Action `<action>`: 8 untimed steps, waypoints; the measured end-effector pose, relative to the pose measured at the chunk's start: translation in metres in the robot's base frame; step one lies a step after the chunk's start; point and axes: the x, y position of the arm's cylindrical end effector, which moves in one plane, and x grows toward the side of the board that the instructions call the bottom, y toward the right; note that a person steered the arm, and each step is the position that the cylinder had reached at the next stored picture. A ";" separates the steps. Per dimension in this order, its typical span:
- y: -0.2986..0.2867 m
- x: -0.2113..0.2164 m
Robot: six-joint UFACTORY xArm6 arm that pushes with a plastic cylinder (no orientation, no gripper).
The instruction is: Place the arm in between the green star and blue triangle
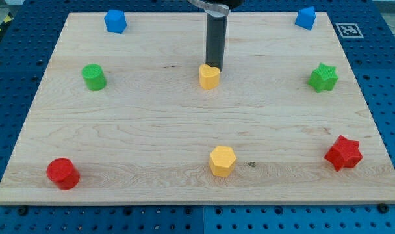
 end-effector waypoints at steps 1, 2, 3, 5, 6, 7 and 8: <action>0.000 0.008; 0.002 0.010; 0.002 0.010; 0.018 -0.026; 0.045 -0.041; 0.069 -0.051; 0.072 -0.052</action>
